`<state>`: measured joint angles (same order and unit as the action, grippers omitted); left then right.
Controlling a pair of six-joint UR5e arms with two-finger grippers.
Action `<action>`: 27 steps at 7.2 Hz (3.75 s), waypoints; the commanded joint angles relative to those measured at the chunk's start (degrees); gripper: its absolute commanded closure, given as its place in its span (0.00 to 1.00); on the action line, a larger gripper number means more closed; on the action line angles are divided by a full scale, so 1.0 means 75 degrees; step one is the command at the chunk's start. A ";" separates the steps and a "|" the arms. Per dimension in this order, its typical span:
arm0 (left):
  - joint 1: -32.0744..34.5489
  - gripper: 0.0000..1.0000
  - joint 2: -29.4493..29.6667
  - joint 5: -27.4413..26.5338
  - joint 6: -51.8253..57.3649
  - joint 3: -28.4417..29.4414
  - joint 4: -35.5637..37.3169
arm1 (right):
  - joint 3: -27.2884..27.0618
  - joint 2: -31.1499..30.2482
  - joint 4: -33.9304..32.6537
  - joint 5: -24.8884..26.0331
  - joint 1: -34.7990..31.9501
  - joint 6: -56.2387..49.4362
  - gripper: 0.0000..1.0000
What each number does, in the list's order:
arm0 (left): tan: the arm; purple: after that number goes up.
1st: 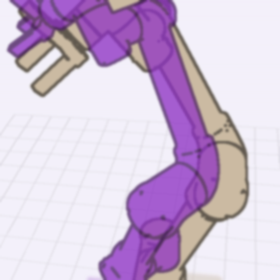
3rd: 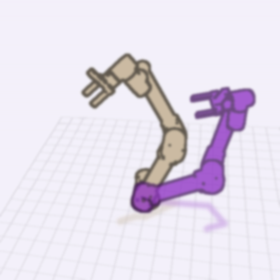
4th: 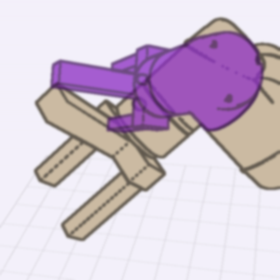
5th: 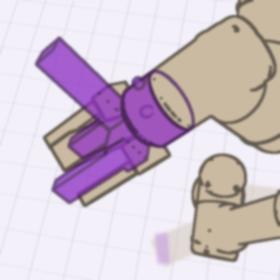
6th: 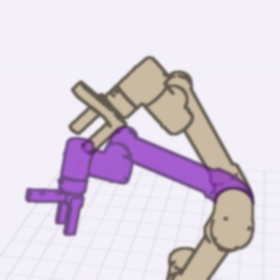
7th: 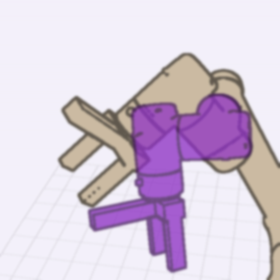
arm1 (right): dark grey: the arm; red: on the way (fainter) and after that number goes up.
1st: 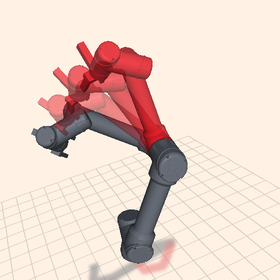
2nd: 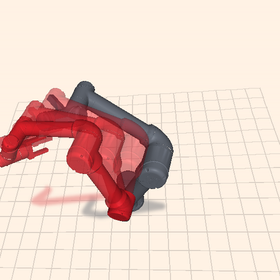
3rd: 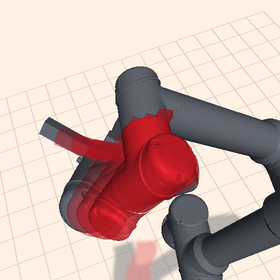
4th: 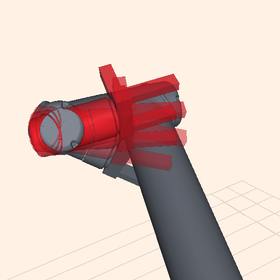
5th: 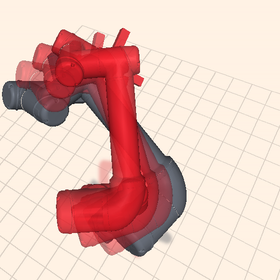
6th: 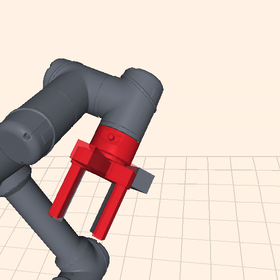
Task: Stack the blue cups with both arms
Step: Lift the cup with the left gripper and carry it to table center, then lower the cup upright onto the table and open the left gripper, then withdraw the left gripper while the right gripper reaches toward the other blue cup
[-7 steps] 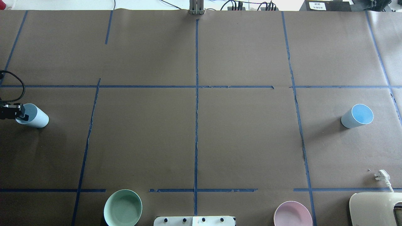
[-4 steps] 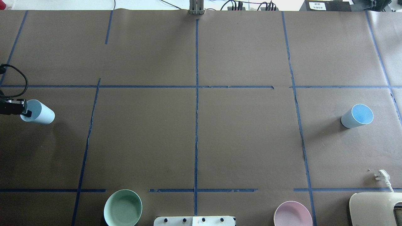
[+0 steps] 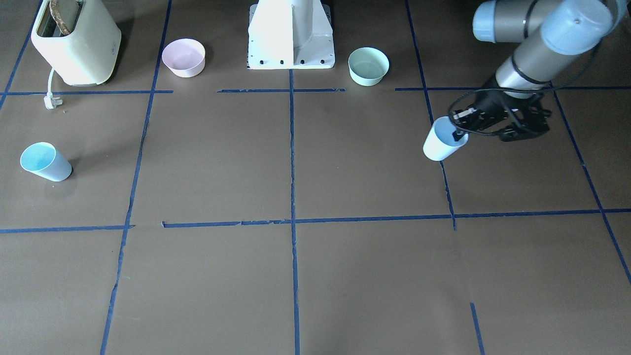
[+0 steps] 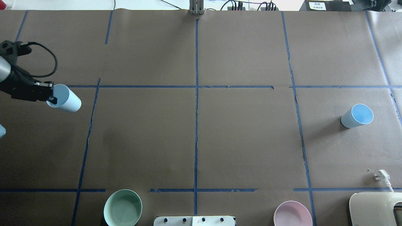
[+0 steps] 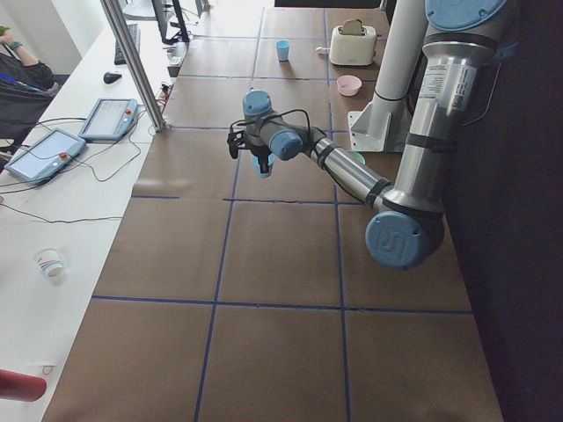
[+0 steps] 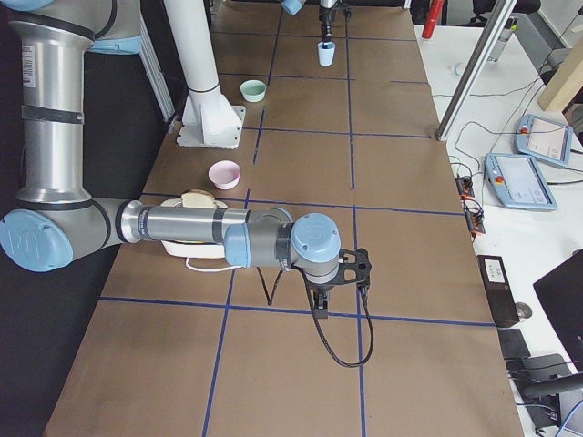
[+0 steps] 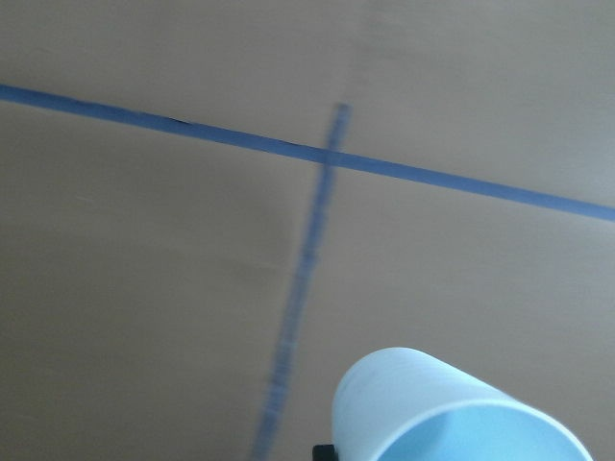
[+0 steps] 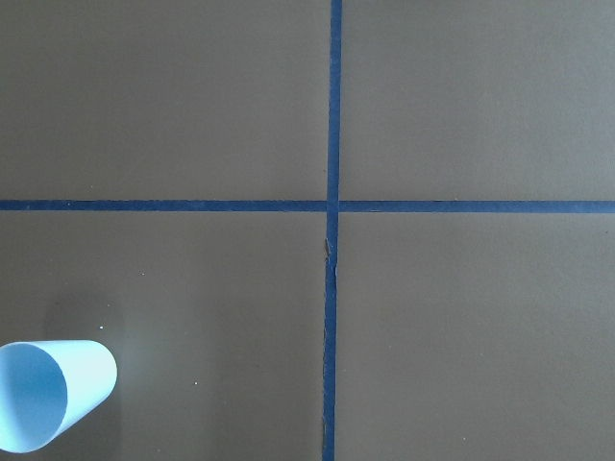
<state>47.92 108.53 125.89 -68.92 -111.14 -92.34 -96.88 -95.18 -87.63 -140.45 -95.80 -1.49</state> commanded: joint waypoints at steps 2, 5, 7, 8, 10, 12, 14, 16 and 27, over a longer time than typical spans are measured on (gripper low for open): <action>-0.2122 1.00 0.2482 -0.1632 -0.2022 0.0589 0.1355 | 0.0014 -0.0012 0.0000 -0.0106 0.0000 0.0000 0.00; -0.2591 1.00 0.3165 -0.1645 -0.2120 0.1456 0.0689 | 0.0038 -0.0012 -0.0012 -0.0106 0.0000 0.0000 0.00; -0.2651 1.00 0.3458 -0.1657 -0.2120 0.2101 0.0396 | 0.0026 -0.0024 -0.0012 -0.0117 0.0000 0.0000 0.00; -0.2651 1.00 0.3447 -0.1668 -0.2120 0.2359 0.0057 | 0.0015 -0.0024 -0.0012 -0.0118 0.0000 0.0000 0.00; -0.2651 1.00 0.3447 -0.1938 -0.2120 0.2735 -0.0215 | -0.0009 -0.0024 -0.0012 -0.0118 0.0000 0.0000 0.00; -0.2651 0.81 0.3447 -0.1938 -0.2096 0.2736 -0.0216 | -0.0009 -0.0024 -0.0012 -0.0118 0.0000 0.0000 0.00; -0.2663 0.00 0.3343 -0.1949 -0.2085 0.2748 -0.0600 | 0.0003 0.0000 -0.0012 -0.0118 0.0000 0.0000 0.00; -0.2628 0.00 0.3295 -0.2019 -0.2073 0.2597 -0.0766 | 0.0003 0.0011 0.0000 -0.0106 0.0000 0.0012 0.00; -0.0382 0.00 0.0356 -0.1240 0.1264 -0.1869 0.1624 | -0.1251 0.0187 0.1060 0.0639 0.2760 0.3683 0.00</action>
<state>40.99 114.21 112.92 -63.18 -123.91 -80.40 -106.00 -94.08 -84.28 -138.83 -80.30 18.99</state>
